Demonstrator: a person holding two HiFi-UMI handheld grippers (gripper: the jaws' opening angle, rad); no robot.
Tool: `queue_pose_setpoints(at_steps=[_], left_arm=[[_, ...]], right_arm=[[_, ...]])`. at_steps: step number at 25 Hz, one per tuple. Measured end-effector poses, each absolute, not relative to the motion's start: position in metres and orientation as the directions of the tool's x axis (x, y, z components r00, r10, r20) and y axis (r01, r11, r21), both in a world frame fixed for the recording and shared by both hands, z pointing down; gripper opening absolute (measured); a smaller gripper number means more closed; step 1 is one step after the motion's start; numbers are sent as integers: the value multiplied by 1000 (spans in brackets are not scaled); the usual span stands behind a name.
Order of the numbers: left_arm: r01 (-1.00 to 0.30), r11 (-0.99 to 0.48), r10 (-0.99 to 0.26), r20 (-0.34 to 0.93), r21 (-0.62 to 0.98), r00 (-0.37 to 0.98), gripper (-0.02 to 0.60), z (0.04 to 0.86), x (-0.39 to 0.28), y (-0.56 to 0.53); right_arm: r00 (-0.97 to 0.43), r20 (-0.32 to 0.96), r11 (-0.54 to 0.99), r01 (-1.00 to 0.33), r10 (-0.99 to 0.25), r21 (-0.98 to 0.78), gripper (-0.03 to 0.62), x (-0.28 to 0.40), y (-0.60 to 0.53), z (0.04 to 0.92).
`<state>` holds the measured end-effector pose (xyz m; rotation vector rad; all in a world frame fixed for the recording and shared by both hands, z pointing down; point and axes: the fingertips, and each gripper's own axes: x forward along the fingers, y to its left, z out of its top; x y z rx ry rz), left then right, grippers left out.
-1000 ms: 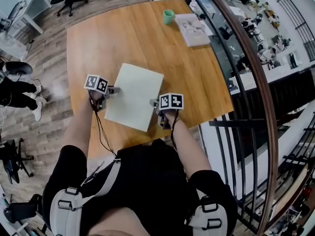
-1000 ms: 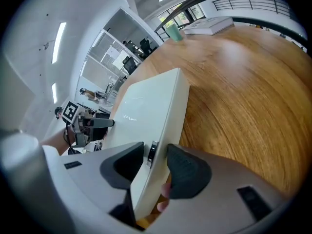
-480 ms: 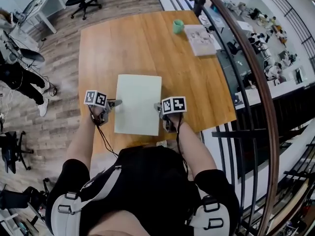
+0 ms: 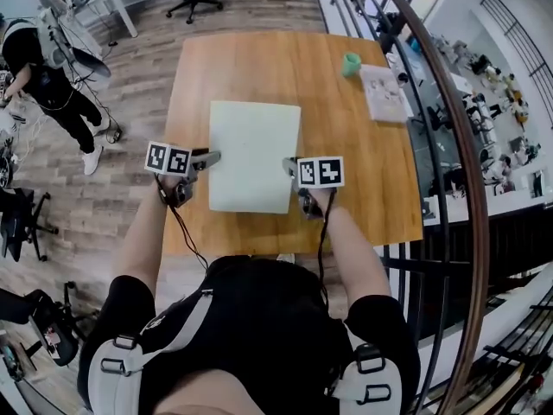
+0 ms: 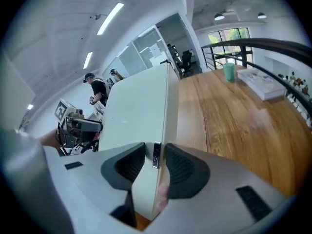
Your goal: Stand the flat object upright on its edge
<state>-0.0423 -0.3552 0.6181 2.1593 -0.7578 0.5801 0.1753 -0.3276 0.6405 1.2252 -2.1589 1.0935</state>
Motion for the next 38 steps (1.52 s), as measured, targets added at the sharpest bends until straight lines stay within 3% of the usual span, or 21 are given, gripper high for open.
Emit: queue_pose_setpoints(at_steps=[10,19,38], left_arm=[[-706,-626,-543,466,330,699,155,539,-51,-385],[-764,-636,-679,388,112,622,146,522,-51,-405],[-786,-618,-719,427,-32,548,132,577,-39,-469]], right_arm=[[-495,556,456,-862,-667,-221,141,169,-387,550],[-418,479,477,-879,-772,2,140,169,-415,528],[-298,470,408,-901,-831,149,129,180,-453,581]])
